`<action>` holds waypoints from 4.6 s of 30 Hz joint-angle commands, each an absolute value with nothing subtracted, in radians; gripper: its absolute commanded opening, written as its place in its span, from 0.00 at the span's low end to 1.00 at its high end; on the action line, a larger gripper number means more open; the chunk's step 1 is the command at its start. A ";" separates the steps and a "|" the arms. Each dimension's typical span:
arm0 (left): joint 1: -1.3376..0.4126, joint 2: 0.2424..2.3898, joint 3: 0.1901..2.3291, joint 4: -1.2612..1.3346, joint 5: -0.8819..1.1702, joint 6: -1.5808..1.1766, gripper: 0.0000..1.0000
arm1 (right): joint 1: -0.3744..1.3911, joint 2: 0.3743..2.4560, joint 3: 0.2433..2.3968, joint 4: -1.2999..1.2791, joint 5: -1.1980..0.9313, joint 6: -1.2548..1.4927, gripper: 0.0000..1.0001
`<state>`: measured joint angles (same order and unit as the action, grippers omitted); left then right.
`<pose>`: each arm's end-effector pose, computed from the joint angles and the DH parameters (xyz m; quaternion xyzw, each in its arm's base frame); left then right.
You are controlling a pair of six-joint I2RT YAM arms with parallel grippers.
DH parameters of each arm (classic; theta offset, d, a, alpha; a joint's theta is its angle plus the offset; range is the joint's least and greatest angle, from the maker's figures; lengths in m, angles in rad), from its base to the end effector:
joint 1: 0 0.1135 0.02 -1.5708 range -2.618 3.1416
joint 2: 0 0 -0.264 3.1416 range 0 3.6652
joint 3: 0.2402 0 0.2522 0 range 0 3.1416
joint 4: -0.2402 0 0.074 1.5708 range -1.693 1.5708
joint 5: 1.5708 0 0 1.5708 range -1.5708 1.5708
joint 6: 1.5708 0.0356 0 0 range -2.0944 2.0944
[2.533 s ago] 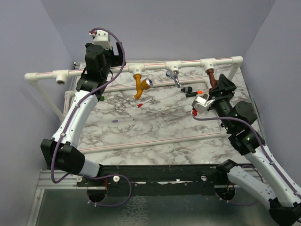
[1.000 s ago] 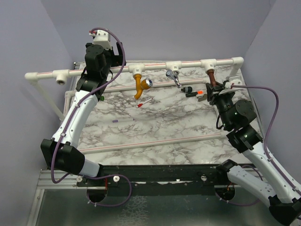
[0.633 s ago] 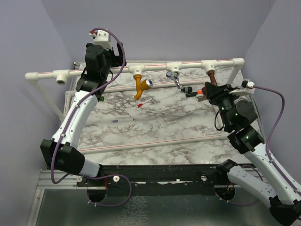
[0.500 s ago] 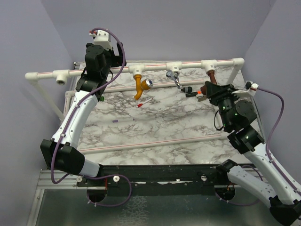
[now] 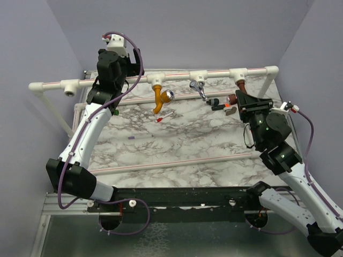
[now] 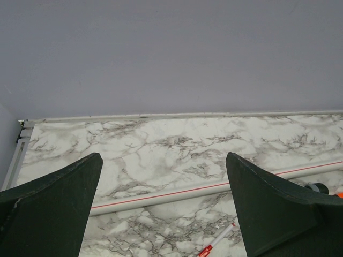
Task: Install the water faucets
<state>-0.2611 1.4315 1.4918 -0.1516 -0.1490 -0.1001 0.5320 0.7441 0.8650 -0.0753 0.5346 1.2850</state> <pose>0.3231 -0.0809 0.4396 0.0092 0.7382 -0.0667 0.6712 0.1525 0.0687 0.3862 0.4226 0.5494 0.4377 0.5727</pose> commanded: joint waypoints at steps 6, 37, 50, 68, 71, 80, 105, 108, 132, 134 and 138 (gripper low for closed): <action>-0.261 1.469 1.462 -0.258 -0.137 -0.092 0.99 | 0.534 0.689 0.963 0.002 0.613 1.599 0.00; -0.261 1.476 1.461 -0.259 -0.137 -0.091 0.99 | 0.533 0.653 1.087 -0.351 0.650 1.491 0.68; -0.261 1.474 1.461 -0.259 -0.135 -0.093 0.99 | 0.533 0.582 1.129 -0.362 0.581 0.980 0.68; -0.261 1.474 1.461 -0.259 -0.133 -0.094 0.99 | 0.533 0.561 1.134 -0.285 0.162 -0.166 0.71; -0.261 1.474 1.462 -0.259 -0.133 -0.092 0.99 | 0.534 0.569 1.144 -0.338 0.080 -0.345 0.72; -0.261 1.480 1.462 -0.259 -0.133 -0.093 0.99 | 0.533 0.608 1.159 -0.577 -0.025 -0.802 0.71; -0.260 1.480 1.463 -0.259 -0.129 -0.094 0.99 | 0.533 0.595 0.864 -0.145 0.198 -1.391 0.74; -0.260 1.480 1.463 -0.259 -0.127 -0.094 0.99 | 0.534 0.610 0.872 -0.113 0.185 -1.399 0.74; -0.258 1.478 1.465 -0.259 -0.122 -0.095 0.99 | 0.537 0.738 0.872 -0.022 0.160 -1.403 0.58; -0.257 1.480 1.465 -0.259 -0.121 -0.095 0.99 | 0.537 0.737 0.870 -0.021 0.161 -1.393 0.51; -0.256 1.479 1.465 -0.259 -0.120 -0.097 0.99 | 0.538 0.732 0.866 -0.018 0.160 -1.364 0.34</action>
